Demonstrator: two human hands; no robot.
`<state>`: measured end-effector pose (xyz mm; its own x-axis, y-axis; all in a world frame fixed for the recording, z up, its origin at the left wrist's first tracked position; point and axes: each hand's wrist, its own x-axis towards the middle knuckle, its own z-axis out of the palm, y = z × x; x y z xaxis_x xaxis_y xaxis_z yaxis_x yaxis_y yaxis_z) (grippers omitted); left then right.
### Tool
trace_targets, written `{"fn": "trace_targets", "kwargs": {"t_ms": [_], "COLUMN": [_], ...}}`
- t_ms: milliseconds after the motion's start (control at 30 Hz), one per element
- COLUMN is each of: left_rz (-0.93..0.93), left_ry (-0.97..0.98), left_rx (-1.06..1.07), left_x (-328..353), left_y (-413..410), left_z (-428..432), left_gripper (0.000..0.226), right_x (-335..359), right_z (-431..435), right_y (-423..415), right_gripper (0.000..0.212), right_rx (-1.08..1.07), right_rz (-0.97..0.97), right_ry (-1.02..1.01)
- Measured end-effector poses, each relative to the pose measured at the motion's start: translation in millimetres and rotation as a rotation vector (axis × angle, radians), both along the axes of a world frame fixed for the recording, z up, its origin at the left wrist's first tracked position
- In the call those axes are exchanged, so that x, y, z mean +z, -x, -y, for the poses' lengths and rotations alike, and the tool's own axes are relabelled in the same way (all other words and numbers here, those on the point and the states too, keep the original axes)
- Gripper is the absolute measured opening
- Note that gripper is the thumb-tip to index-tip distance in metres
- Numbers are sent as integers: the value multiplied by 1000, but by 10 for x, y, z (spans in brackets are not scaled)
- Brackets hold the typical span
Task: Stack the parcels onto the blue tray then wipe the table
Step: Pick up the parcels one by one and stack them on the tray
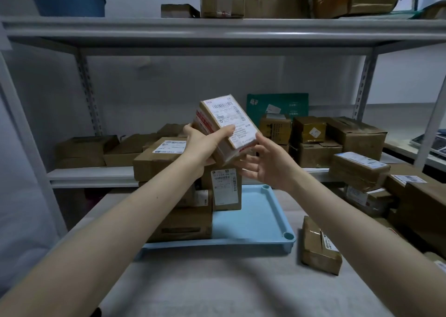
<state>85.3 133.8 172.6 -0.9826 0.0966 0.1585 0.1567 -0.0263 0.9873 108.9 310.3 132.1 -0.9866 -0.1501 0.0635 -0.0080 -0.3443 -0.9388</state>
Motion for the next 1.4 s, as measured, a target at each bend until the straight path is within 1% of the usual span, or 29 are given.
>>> {"fn": "trace_targets", "kwargs": {"t_ms": [67,133,267,333,367,433,467,500,533,600,633,667,700,733,800,833,867,933,1000,1100,1167,1233,1300,1333,1400], "left_rz": [-10,-4,21,14,14,17,12,3,0,-3,-4,-9,-15,-17,-7,4,12,18,10,-16,-24,-37,-57,-71,-95], "left_ry": [-13,-14,51,82,77,58,50,35,10,-32,-47,-66,-86,-107,-158,-176,-188,-195,-187,-196,-181,-88,35,100,192], "left_rx": [-10,-50,-99,-96,-104,-126,-134,-137,-133,-97,-72,-40,-5,27,76,95,115,151,184,214,210,240,316,343,370], "left_x": [32,29,-27,-39,-42,-20,-3,15,36,84,112,139,170,206,284,321,357,419,474,528,543,536,492,455,363], "left_y": [-3,7,41,78,98,111,106,106,118,122,121,140,166,195,283,326,377,444,505,610,683,770,889,930,1038], "left_z": [-12,-51,-130,-142,-150,-172,-183,-193,-203,-197,-187,-167,-133,-85,35,97,184,310,438,635,757,920,1100,1169,1287], "left_gripper": [102,104,120,122,124,130,126,117,103,73,63,58,57,58,64,67,69,71,75,75,72,72,76,74,61], "right_x": [72,108,72,21,-8,-48,-50,-41,-24,15,30,37,44,51,55,77,130,281,473,705,788,830,816,792,730], "right_z": [56,82,-71,-208,-270,-342,-344,-332,-313,-243,-205,-162,-107,-38,105,182,285,436,575,762,840,940,1047,1084,1157], "right_y": [0,15,66,56,45,48,59,73,99,151,167,206,240,279,399,444,502,595,746,994,1119,1286,1506,1605,1771], "right_gripper": [64,59,53,56,58,64,68,72,72,66,62,58,56,62,96,109,114,116,114,101,92,89,91,92,97], "right_rx": [-16,-54,-229,-236,-222,-170,-139,-118,-99,-95,-99,-107,-107,-112,-182,-255,-340,-499,-520,-324,-281,-306,-327,-331,-304], "right_rz": [-6,-34,-17,5,11,-3,-16,-20,-21,-20,-22,-20,-18,-26,-93,-158,-246,-413,-502,-502,-520,-547,-529,-498,-453], "right_ry": [42,89,261,334,326,248,205,167,143,115,105,101,102,80,-42,-142,-268,-527,-680,-752,-757,-756,-797,-831,-898]}}
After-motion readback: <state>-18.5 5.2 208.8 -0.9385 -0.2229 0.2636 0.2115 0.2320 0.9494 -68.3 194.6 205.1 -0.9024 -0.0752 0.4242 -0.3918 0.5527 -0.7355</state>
